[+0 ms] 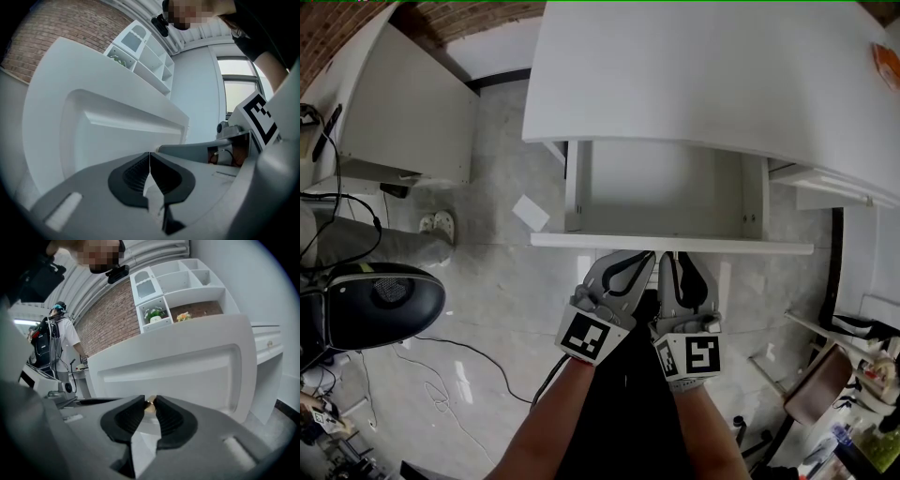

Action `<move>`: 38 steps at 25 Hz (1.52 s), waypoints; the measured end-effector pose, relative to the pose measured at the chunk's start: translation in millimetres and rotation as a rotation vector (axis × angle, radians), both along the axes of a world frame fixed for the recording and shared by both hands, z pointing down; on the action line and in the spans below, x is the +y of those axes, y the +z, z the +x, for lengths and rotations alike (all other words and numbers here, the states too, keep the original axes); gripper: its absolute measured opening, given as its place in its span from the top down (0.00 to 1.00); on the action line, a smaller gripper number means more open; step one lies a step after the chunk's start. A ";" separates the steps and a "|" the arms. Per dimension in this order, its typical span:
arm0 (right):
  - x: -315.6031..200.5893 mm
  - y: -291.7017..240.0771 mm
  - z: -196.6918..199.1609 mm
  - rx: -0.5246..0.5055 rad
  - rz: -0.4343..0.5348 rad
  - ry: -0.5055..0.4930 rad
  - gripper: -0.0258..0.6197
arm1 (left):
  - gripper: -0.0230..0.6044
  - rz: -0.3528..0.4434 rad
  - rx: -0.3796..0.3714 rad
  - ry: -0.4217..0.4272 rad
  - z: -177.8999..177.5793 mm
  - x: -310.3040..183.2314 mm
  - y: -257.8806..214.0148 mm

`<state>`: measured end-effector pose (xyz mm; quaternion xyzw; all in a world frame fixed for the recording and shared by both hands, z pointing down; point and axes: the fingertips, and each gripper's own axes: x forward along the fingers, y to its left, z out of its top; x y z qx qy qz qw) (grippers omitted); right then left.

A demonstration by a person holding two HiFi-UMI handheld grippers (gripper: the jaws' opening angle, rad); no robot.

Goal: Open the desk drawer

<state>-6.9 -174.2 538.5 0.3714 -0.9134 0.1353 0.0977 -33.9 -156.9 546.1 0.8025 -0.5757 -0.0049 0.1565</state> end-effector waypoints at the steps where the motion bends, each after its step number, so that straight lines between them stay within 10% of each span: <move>1: 1.4 -0.1 0.0 0.001 0.000 -0.002 0.85 | 0.96 0.000 -0.001 0.000 -0.4 1.3 -0.3; 38: 60.8 2.5 28.0 0.106 0.045 -0.083 0.84 | 0.96 -0.028 -0.016 -0.012 19.9 60.0 -1.4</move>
